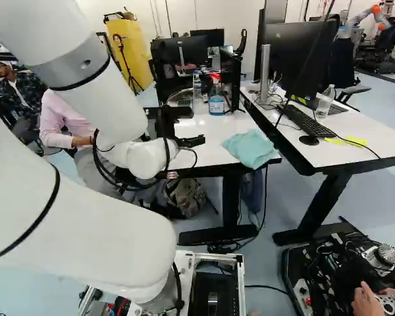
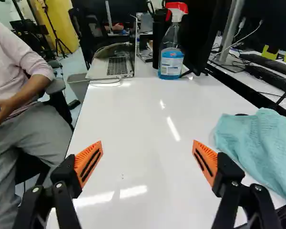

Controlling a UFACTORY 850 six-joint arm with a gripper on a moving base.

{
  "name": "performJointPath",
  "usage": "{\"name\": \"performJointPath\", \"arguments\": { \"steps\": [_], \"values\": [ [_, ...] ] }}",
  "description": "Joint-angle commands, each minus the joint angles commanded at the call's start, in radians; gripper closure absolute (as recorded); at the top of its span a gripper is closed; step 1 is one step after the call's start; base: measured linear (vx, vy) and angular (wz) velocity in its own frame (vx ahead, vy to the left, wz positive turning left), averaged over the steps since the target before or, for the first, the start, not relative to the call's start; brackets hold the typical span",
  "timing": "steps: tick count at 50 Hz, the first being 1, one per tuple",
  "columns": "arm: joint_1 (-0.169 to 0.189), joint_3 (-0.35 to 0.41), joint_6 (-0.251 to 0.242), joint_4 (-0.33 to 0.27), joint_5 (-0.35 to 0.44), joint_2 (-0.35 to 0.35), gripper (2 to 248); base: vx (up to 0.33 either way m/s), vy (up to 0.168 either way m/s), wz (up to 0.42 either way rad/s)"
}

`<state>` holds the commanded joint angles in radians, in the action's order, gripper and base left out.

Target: Clean the table with the green towel

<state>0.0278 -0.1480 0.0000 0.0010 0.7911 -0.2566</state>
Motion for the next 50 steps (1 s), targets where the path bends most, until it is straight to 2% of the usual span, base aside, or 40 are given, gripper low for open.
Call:
{"name": "performJointPath", "arguments": {
  "steps": [23, 50],
  "values": [
    [-0.024, 0.051, 0.000, -0.001, 0.069, -0.019, 3, 0.000, 0.000, 0.000],
    [-0.028, 0.061, 0.000, -0.001, 0.082, -0.023, 3, 0.000, 0.000, 0.000]
  ]
}}
